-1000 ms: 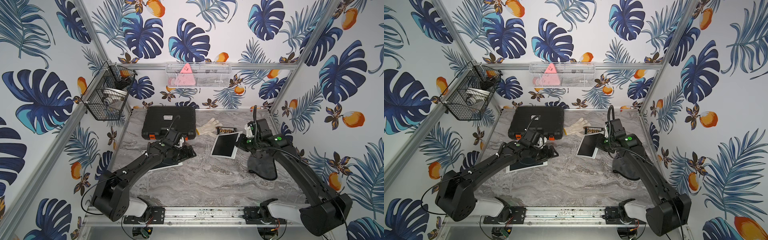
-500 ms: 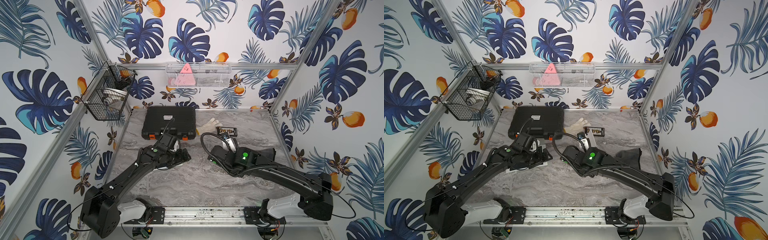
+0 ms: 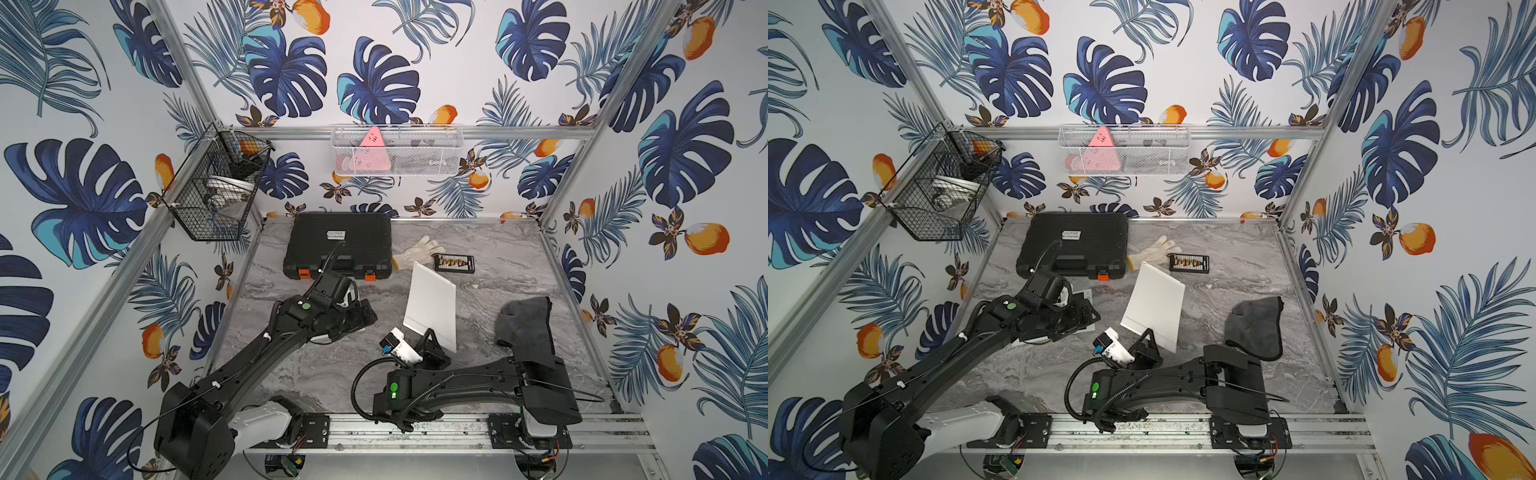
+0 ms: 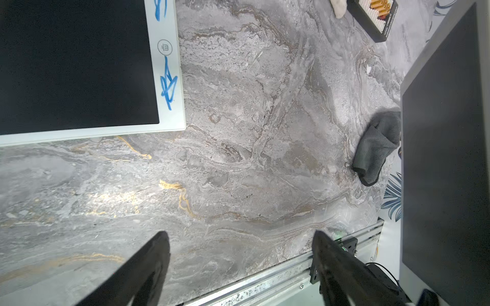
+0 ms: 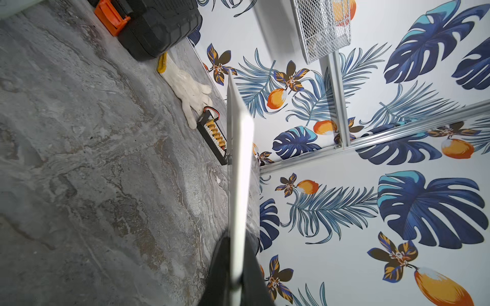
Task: Wipe the drawing tablet
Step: Adjust the drawing tablet at the center of the board.
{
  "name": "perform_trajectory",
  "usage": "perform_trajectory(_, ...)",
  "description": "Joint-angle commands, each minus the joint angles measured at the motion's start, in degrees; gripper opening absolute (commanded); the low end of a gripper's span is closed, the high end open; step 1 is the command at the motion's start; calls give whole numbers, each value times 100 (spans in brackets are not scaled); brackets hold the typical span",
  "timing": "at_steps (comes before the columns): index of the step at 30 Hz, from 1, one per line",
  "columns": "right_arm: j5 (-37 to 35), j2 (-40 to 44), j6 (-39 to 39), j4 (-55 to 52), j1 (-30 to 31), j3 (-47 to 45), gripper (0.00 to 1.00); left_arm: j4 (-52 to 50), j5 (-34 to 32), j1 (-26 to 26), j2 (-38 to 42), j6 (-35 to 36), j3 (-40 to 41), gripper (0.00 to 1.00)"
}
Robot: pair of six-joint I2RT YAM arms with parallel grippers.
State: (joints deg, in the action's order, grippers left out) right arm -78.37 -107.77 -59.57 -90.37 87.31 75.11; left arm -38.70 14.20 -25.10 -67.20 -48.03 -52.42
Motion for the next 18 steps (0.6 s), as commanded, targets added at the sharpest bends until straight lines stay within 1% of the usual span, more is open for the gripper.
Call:
perform_trajectory(1,-442,-207,-397,-620,23,-47,0,-190,-242,28,88,-12,42,88)
perform_trajectory(10,-406,-1084,-375,-614,102,-97,0,-61,-35,277,18,159,175,89)
perform_trajectory(11,-349,-1152,-342,-551,121,-101,0,-42,13,325,5,180,195,89)
perform_trajectory(12,-230,-1175,-122,-328,128,-111,0,-8,59,370,-7,185,215,89)
perform_trajectory(13,-81,-1136,178,-34,133,-148,0,23,103,406,-16,189,241,89)
perform_trajectory(14,155,-1012,682,492,133,-220,0,54,147,447,-31,189,273,89)
perform_trajectory(15,503,-707,1516,1321,150,-371,0,98,177,469,-59,200,291,89)
perform_trajectory(17,1277,18,2815,2814,164,-770,0,162,228,486,-107,222,311,89)
perform_trajectory(18,1524,344,3463,3510,164,-964,0,187,253,491,-135,231,312,89)
